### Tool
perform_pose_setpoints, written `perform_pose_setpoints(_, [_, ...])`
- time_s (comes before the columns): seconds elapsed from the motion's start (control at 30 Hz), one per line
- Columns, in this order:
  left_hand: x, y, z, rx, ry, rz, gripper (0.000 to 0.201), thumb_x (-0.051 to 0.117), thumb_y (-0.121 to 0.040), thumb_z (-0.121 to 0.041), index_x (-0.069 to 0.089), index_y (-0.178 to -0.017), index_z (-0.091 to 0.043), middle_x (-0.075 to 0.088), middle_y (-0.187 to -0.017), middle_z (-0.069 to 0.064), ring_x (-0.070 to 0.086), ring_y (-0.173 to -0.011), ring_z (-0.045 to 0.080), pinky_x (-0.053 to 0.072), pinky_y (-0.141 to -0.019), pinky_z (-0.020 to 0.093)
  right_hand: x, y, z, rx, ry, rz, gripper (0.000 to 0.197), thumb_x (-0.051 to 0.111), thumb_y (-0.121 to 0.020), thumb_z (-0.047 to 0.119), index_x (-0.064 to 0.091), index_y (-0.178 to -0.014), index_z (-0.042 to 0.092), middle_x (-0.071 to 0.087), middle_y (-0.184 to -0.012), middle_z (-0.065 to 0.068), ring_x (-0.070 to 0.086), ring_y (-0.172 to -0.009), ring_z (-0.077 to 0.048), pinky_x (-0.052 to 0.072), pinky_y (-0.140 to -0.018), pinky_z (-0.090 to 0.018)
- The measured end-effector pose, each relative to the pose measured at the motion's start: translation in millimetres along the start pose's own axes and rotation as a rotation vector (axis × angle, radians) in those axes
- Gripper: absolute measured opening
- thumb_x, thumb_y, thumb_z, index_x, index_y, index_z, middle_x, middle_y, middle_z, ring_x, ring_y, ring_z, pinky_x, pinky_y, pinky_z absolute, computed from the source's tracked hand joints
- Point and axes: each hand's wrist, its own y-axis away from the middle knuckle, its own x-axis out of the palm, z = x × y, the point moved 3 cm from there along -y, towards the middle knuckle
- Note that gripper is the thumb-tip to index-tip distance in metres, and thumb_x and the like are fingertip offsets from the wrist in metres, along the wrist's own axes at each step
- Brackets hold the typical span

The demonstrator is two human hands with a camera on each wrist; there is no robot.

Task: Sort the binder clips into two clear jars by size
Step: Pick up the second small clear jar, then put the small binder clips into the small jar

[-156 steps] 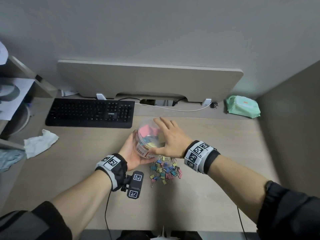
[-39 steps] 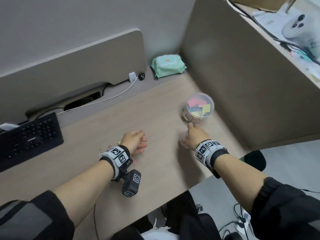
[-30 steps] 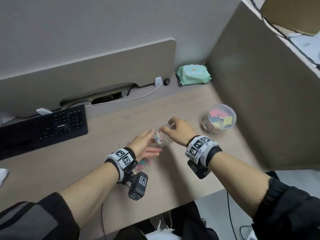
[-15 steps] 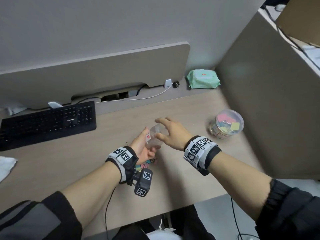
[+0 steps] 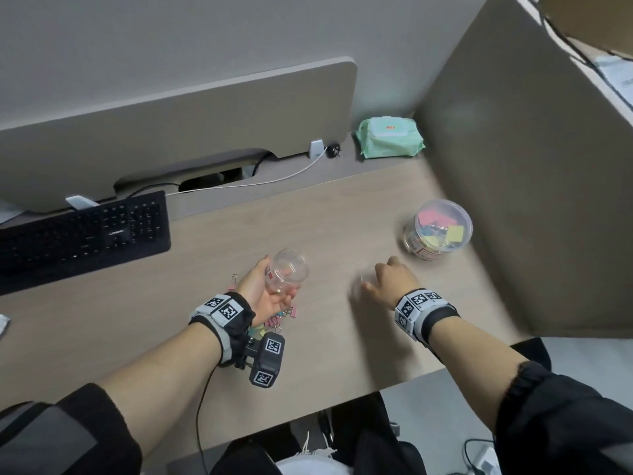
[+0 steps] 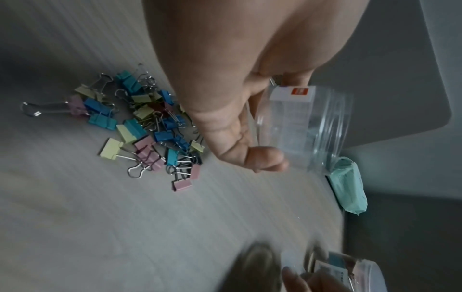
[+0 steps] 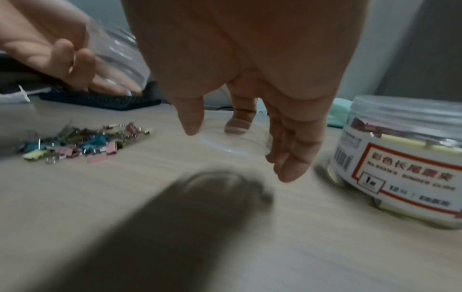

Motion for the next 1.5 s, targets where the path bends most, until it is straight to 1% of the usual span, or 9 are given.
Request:
perform_pose_setpoints(0.23, [-27, 2, -1, 0.002, 0.053, -0.062, 0.060, 0.049, -0.099, -0.059, 0.068, -0.126, -0.009, 0.069, -0.119, 0.023, 0.062, -0.072, 0.022, 0.054, -0.053, 0.027, 27, -11, 1, 0.060, 0.119, -0.050, 0.042, 0.036, -0.091, 0.037, 0.062, -0.116, 0.015, 0.057, -0.115, -0.011, 0.049, -0.108, -0.034, 0.045, -0.088, -0.041])
perform_pose_setpoints(0.4, [-45, 11, -6, 0.015, 0.088, -0.075, 0.057, 0.045, -0.100, -0.058, 0.070, -0.119, -0.010, 0.069, -0.109, 0.019, 0.060, -0.075, 0.021, 0.052, -0.058, 0.028, 21, -16, 16, -0.008, 0.213, 0.013, 0.050, 0.061, -0.082, 0.045, 0.057, -0.120, 0.013, 0.050, -0.125, -0.010, 0.043, -0.118, -0.033, 0.043, -0.093, -0.043])
perform_pose_setpoints(0.57, [-74, 19, -10, 0.020, 0.156, -0.111, 0.060, 0.040, -0.101, -0.060, 0.068, -0.122, -0.011, 0.068, -0.108, 0.020, 0.059, -0.074, 0.020, 0.050, -0.060, 0.028, 12, -21, 84, -0.205, 0.045, 0.054, 0.055, 0.066, -0.079, 0.044, 0.049, -0.122, 0.013, 0.044, -0.129, -0.011, 0.047, -0.118, -0.036, 0.046, -0.095, -0.044])
perform_pose_setpoints(0.67, [-96, 25, -12, 0.030, 0.198, -0.141, 0.059, 0.040, -0.101, -0.059, 0.067, -0.123, -0.011, 0.066, -0.104, 0.018, 0.058, -0.072, 0.020, 0.049, -0.060, 0.028, 19, -20, 133, -0.333, 0.020, 0.165, 0.073, 0.071, -0.075, 0.050, 0.038, -0.132, 0.017, 0.038, -0.137, -0.010, 0.053, -0.117, -0.037, 0.048, -0.095, -0.044])
perform_pose_setpoints(0.8, [-123, 35, -11, 0.031, 0.261, -0.166, 0.058, 0.042, -0.100, -0.059, 0.065, -0.123, -0.010, 0.065, -0.116, 0.021, 0.057, -0.073, 0.020, 0.047, -0.062, 0.028, 37, -20, 186, -0.433, 0.105, 0.207, 0.093, 0.077, -0.065, 0.056, 0.025, -0.136, 0.027, 0.038, -0.136, -0.004, 0.060, -0.108, -0.036, 0.053, -0.086, -0.046])
perform_pose_setpoints(1.03, [-166, 45, -4, 0.032, 0.358, -0.192, 0.058, 0.044, -0.099, -0.061, 0.068, -0.120, -0.013, 0.066, -0.122, 0.022, 0.059, -0.073, 0.021, 0.047, -0.062, 0.028, 55, -36, 229, -0.357, 0.247, 0.221, 0.114, 0.074, -0.061, 0.068, 0.009, -0.145, 0.027, 0.029, -0.141, -0.010, 0.060, -0.111, -0.036, 0.053, -0.086, -0.043])
perform_pose_setpoints(1.23, [-181, 46, 4, 0.018, 0.388, -0.196, 0.055, 0.043, -0.100, -0.059, 0.067, -0.114, -0.012, 0.067, -0.097, 0.016, 0.060, -0.072, 0.020, 0.047, -0.061, 0.028, 78, -27, 247, -0.378, 0.307, 0.170, 0.093, 0.076, -0.066, 0.054, 0.024, -0.137, 0.022, 0.032, -0.131, -0.012, 0.061, -0.100, -0.036, 0.052, -0.081, -0.040])
perform_pose_setpoints(1.37, [-184, 46, 3, 0.004, 0.390, -0.207, 0.053, 0.043, -0.100, -0.059, 0.067, -0.111, -0.012, 0.067, -0.095, 0.015, 0.060, -0.071, 0.021, 0.048, -0.059, 0.027, 82, -24, 250, -0.376, 0.287, 0.170, 0.057, 0.060, -0.086, 0.028, 0.033, -0.136, 0.021, 0.032, -0.132, -0.013, 0.062, -0.100, -0.037, 0.054, -0.080, -0.041])
perform_pose_setpoints(1.5, [-186, 45, 5, 0.000, 0.384, -0.215, 0.055, 0.044, -0.099, -0.059, 0.066, -0.118, -0.012, 0.067, -0.097, 0.016, 0.061, -0.071, 0.021, 0.049, -0.058, 0.028, 83, -26, 245, -0.373, 0.263, 0.194, 0.055, 0.051, -0.085, 0.009, 0.036, -0.136, 0.024, 0.034, -0.131, -0.013, 0.063, -0.098, -0.039, 0.053, -0.083, -0.042])
